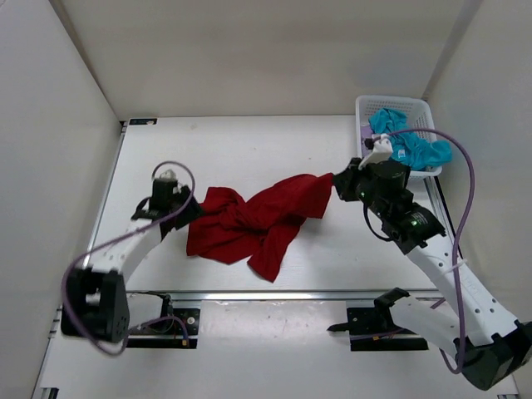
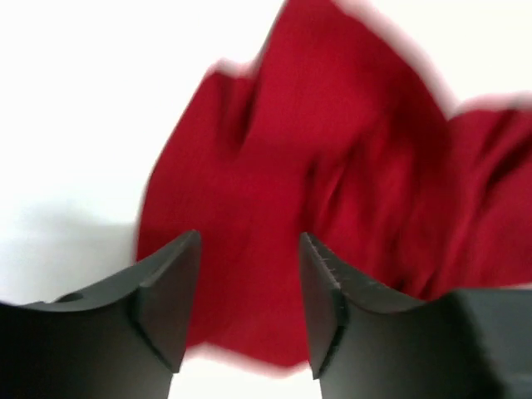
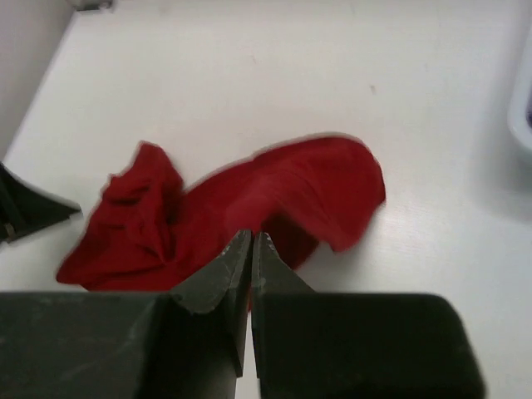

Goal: Fold and stack the t-shirts
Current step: Flatten out the tshirt

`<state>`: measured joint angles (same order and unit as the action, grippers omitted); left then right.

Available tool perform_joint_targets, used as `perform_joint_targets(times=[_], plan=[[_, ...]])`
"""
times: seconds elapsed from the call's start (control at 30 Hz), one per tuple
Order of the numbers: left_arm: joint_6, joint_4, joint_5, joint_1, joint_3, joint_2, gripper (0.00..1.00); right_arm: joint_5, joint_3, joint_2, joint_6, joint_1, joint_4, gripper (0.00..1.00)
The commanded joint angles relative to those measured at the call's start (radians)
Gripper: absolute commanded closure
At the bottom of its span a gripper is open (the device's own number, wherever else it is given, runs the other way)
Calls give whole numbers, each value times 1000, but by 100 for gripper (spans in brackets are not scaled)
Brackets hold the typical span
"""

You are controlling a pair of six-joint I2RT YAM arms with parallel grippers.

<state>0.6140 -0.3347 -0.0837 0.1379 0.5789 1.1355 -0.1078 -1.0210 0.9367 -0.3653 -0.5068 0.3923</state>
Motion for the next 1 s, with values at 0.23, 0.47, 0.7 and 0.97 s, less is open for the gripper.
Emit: perform_joint_targets(times=[0.23,0.47,0.7,0.97], plan=[[-49,140,171,23,518,618,42,200,300,-44,-18,163,-73,100],[-88,77,194,32,685,811,44,252,375,-58,-35,165,-131,100],[-129,7,229,74,711,816,51,276,375,-42,-34,180,-154,100],[-141,-35,240,75,676,793,48,284,360,-26,-34,168,-176,100]])
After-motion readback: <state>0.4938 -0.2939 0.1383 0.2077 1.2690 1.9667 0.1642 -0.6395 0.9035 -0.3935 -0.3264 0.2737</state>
